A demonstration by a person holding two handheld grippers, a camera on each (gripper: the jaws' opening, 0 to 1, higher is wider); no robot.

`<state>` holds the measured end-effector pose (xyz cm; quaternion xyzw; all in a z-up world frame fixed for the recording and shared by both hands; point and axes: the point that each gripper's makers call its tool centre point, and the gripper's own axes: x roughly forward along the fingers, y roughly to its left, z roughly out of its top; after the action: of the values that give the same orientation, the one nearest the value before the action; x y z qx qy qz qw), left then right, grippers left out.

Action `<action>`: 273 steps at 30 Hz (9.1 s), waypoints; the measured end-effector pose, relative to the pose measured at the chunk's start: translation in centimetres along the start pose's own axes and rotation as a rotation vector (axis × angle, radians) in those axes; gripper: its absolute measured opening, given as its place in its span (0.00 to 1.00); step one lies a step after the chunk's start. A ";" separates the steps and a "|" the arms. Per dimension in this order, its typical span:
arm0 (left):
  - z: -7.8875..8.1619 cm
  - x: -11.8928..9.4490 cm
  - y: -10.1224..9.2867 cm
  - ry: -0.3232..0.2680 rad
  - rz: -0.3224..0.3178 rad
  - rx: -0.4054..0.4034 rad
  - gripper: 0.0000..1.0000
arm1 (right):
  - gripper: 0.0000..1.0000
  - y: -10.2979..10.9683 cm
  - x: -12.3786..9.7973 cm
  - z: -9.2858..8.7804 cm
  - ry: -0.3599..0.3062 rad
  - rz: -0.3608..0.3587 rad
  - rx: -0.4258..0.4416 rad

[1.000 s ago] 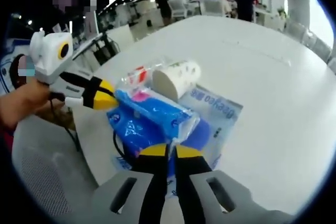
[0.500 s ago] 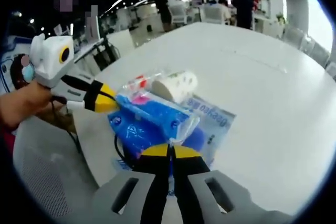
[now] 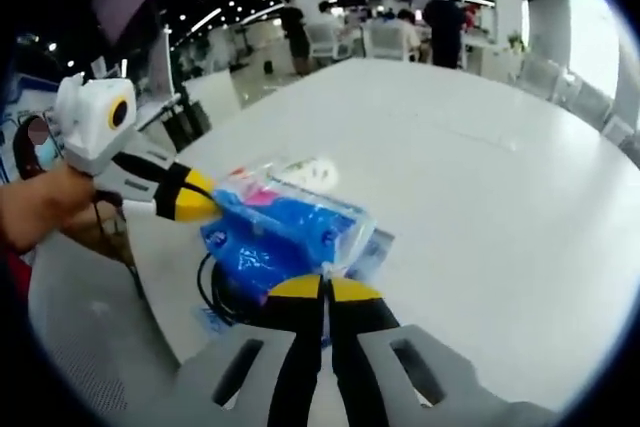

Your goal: Arrange the tabletop items into an orderly group along one side of the table until the central work area is clear of visible clutter.

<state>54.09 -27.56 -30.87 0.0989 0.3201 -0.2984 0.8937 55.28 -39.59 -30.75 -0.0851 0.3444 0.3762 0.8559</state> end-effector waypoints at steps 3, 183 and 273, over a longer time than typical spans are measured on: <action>1.4 0.5 -0.5 -0.011 -0.008 0.013 0.00 | 0.01 -1.0 -0.6 0.4 -0.009 -0.019 -0.006; 9.2 12.3 -4.5 -0.179 -0.067 -0.016 0.62 | 0.42 -14.5 -1.5 1.5 -0.115 -0.279 -0.121; -2.7 -9.5 5.7 -0.236 0.139 -0.202 0.99 | 0.88 9.2 6.8 7.2 -0.076 0.286 -0.561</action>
<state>50.26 -17.57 -27.07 -0.0053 0.2335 -0.2120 0.9490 55.84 -26.25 -28.80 -0.2544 0.2035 0.5757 0.7499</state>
